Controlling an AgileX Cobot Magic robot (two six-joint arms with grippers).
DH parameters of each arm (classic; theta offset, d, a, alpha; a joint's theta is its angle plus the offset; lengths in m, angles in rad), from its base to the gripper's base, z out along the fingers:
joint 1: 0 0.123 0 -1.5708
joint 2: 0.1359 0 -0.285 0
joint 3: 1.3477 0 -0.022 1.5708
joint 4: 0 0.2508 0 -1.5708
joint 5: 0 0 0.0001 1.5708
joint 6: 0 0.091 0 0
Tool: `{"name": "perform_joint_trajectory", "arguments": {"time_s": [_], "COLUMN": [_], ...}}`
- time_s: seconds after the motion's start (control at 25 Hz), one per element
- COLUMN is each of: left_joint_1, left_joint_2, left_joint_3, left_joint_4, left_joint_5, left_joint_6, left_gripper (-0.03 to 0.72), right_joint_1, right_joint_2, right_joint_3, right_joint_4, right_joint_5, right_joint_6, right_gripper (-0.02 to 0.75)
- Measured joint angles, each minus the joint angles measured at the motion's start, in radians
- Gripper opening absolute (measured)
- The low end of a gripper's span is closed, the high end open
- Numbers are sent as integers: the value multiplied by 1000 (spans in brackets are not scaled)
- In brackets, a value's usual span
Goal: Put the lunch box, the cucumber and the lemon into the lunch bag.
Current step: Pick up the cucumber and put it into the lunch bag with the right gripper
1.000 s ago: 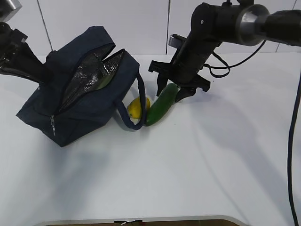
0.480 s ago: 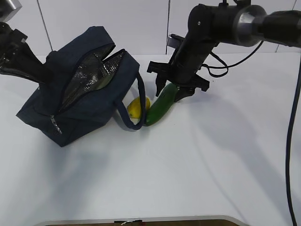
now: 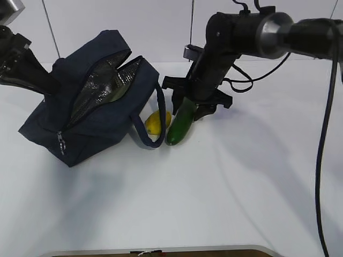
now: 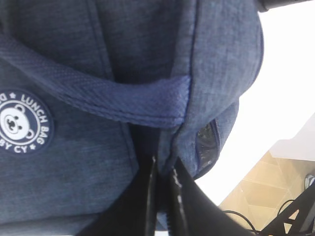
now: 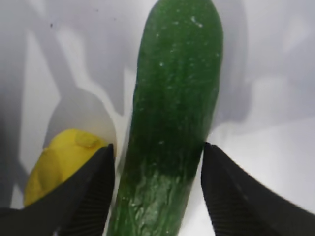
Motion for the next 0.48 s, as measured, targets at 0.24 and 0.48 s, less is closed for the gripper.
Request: {"name": "perform_joint_trajectory", "arguments": {"time_s": [0.24,0.48], "left_joint_1": [0,0], "left_joint_2": [0,0], "left_joint_3": [0,0], "left_joint_4": [2,4], "left_joint_5": [0,0], "left_joint_6": [0,0], "left_gripper": [-9,-9], "right_joint_1": [8,8], "right_joint_2": [57,62], "right_joint_3": [-49,-103], "right_joint_4": [0,-34], "right_joint_5": [49,90], "right_joint_6": [0,0], "right_gripper": [450,391]}}
